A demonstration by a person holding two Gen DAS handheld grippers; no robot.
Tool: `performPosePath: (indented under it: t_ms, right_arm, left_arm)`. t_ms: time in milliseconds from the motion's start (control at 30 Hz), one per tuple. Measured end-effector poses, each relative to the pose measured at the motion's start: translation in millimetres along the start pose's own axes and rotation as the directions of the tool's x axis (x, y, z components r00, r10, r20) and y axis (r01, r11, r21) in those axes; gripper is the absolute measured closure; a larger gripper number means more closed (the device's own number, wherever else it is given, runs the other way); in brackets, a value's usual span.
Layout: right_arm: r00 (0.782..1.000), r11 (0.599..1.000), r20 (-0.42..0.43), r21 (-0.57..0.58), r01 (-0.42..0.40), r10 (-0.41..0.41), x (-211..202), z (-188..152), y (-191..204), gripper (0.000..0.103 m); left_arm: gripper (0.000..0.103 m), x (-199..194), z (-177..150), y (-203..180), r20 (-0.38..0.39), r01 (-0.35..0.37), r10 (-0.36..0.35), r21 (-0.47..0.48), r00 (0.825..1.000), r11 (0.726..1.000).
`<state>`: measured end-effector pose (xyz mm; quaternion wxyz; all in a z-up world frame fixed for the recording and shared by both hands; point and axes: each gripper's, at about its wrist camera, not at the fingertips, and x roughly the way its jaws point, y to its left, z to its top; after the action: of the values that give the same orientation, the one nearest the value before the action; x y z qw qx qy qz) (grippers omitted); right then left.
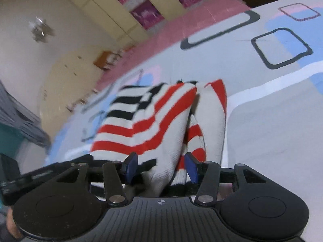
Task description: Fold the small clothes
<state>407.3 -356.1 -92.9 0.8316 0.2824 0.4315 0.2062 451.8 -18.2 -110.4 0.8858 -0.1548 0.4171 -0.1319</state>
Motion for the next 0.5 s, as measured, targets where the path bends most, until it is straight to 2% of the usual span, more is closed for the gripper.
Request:
performPosePath:
  t_ms: [67,167,233,267,400,467,500]
  right_arm:
    - [0.998,0.999,-0.042,-0.036,0.037,-0.038,18,1,3,0.052]
    - [0.996,0.993,-0.057,-0.101,0.064,-0.070,31,2,13,0.055]
    - [0.995,0.985,-0.059,-0.153,0.075,-0.084,35,0,19,0.076]
    - [0.995,0.984,-0.052,-0.165,0.073,-0.083,34,-1,20,0.080]
    - [0.995,0.962,0.073,-0.259,0.084,-0.067,1,-3,31,0.082]
    - [0.990,0.953,0.118,-0.284,0.108,-0.077,-16,-8,28,0.082]
    - [0.990,0.959,0.109,-0.259,0.115,-0.089,-13,-10,21,0.082]
  left_arm:
    - [0.068,4,0,-1,-0.005,-0.003,0.003,0.023,1.000,1.000]
    - [0.068,4,0,-2,-0.007,0.003,-0.003,0.046,1.000,0.999]
    - [0.069,5,-1,-4,-0.007,0.012,-0.012,0.062,1.000,0.998]
    - [0.070,5,-2,-4,-0.005,0.016,-0.016,0.075,1.000,0.997]
    - [0.070,3,-1,-20,-0.015,0.071,-0.070,0.168,0.997,0.983]
    - [0.070,9,-3,-35,-0.030,0.057,-0.051,0.265,0.998,0.962]
    - [0.070,14,-4,-42,-0.033,0.044,-0.035,0.300,0.999,0.953]
